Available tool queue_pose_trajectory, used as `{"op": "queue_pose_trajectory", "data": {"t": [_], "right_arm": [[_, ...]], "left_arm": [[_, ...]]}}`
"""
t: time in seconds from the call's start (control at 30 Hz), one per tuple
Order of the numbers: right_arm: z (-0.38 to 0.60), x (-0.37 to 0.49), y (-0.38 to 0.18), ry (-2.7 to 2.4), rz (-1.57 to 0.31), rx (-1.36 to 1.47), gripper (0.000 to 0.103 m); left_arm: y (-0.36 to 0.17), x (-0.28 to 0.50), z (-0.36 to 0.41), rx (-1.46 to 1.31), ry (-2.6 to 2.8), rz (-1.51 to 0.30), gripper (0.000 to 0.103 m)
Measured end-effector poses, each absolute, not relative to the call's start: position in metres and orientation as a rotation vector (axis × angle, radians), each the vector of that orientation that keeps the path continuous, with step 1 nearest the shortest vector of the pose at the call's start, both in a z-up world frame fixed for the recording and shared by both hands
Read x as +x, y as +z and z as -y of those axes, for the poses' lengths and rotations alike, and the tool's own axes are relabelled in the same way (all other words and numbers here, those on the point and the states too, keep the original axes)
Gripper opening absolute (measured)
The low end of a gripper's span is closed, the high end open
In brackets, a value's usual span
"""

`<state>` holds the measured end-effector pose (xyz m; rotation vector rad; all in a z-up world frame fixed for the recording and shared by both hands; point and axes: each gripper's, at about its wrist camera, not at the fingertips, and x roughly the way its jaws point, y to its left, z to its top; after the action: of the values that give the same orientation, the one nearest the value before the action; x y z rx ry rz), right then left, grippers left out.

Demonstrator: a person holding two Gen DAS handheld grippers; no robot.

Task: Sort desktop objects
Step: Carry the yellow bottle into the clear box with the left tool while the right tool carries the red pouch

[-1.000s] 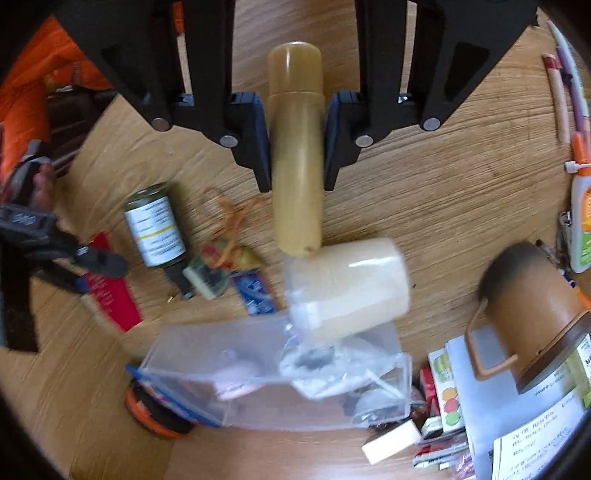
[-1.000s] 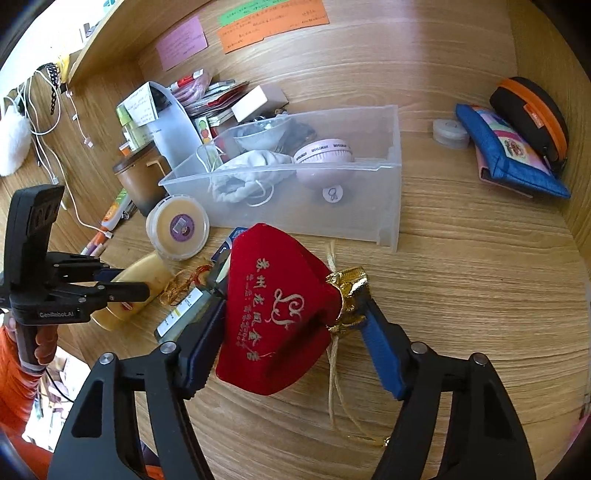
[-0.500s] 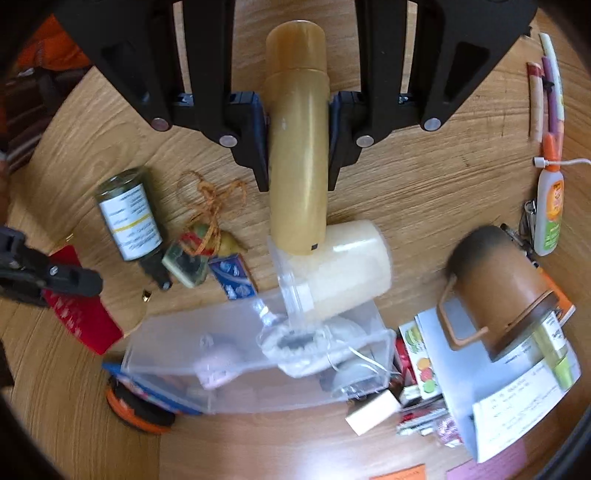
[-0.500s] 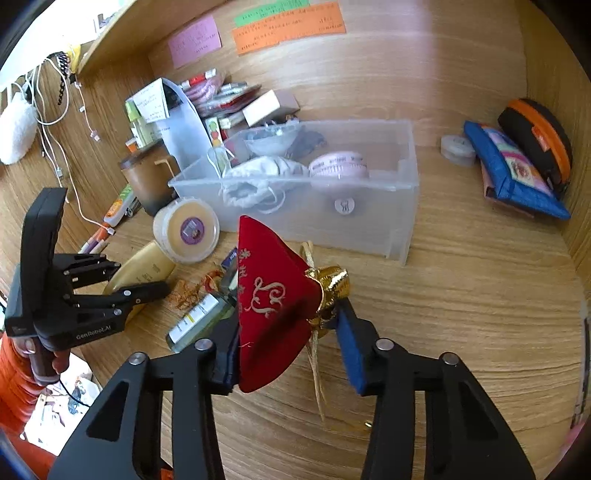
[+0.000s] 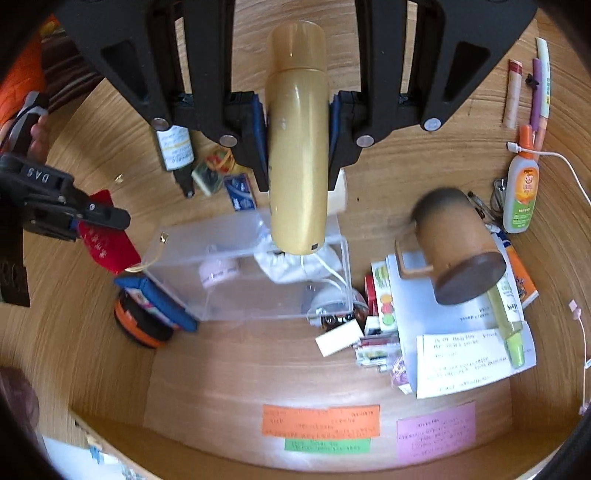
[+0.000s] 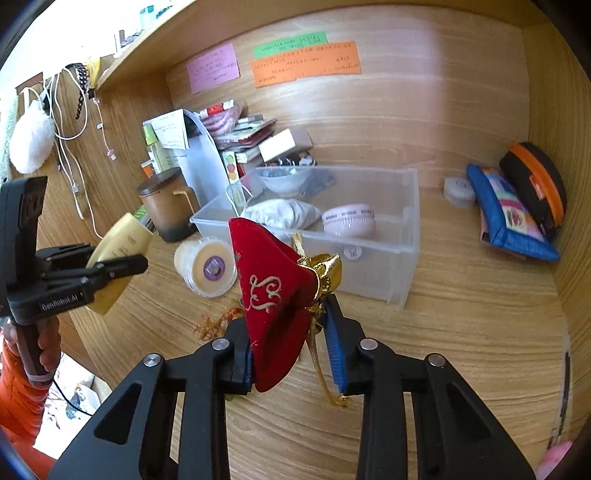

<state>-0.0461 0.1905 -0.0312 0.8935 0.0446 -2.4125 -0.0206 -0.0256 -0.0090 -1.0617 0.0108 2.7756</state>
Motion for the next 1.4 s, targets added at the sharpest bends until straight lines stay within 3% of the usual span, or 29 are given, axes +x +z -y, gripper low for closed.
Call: {"op": "queue_pose_trajectory", "data": {"t": [0.27,0.6,1.4], "right_arm": [[-0.187,-0.049,-0.009,-2.443,-0.085,0.834,0.028],[-0.187,-0.061,0.018,-2.471,-0.094,0.758,0.028],[-0.187,-0.134,0.035,-2.502,-0.062,0.757,0.028]], "left_arm": [[0.018,-0.028,0.029,-0.962,2.813,0.064,0.026],[0.047,-0.044,0.018,-0.864,2.857,0.033,0.026],[0.048,-0.127,0.012,-0.886,2.821,0.000,0.026]]}}
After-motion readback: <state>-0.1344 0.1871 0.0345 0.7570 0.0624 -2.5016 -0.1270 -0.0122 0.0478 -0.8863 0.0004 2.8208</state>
